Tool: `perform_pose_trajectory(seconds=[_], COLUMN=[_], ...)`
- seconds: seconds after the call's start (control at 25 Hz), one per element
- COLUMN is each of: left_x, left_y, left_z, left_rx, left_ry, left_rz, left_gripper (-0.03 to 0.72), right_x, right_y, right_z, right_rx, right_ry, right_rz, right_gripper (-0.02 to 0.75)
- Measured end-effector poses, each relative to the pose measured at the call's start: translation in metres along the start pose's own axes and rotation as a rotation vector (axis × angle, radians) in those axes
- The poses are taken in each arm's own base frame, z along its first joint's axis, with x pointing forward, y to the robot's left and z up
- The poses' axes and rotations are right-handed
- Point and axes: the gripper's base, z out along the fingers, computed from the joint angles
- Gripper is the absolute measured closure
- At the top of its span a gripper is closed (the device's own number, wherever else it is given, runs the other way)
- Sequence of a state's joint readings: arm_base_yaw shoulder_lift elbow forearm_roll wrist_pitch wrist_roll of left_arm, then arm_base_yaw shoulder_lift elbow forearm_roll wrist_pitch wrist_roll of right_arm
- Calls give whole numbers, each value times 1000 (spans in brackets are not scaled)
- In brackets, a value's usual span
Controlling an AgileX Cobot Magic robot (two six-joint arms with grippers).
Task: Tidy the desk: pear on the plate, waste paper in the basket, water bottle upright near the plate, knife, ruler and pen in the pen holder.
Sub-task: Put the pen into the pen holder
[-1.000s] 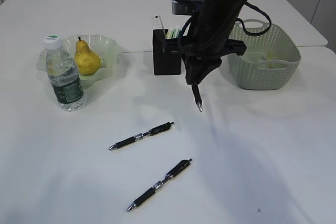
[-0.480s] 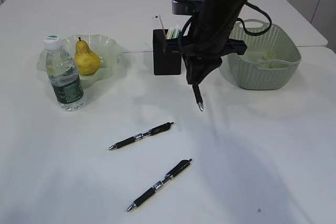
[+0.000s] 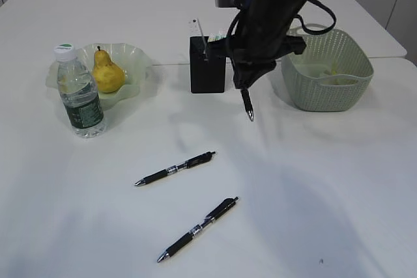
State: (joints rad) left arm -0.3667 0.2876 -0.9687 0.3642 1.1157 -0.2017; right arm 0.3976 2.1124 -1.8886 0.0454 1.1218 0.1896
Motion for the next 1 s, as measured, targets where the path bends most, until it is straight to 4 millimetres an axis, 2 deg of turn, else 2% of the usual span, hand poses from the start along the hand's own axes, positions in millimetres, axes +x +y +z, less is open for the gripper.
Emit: perform_pose_trajectory(seconds=[0.44,1.0], left_x=[-9,-12], left_y=[-4,-6], left_z=[-1,-1], left_rx=[46,66], left_ry=[-104,-128], left_rz=[-15,-24], left_gripper=[450,450], right_x=[-22,-47], right_y=[-7,-2], right_z=[-2,-10], right_rx=[87,64], right_ry=[-234,-538], right_rz=[-81,-145], right_gripper=[649,649])
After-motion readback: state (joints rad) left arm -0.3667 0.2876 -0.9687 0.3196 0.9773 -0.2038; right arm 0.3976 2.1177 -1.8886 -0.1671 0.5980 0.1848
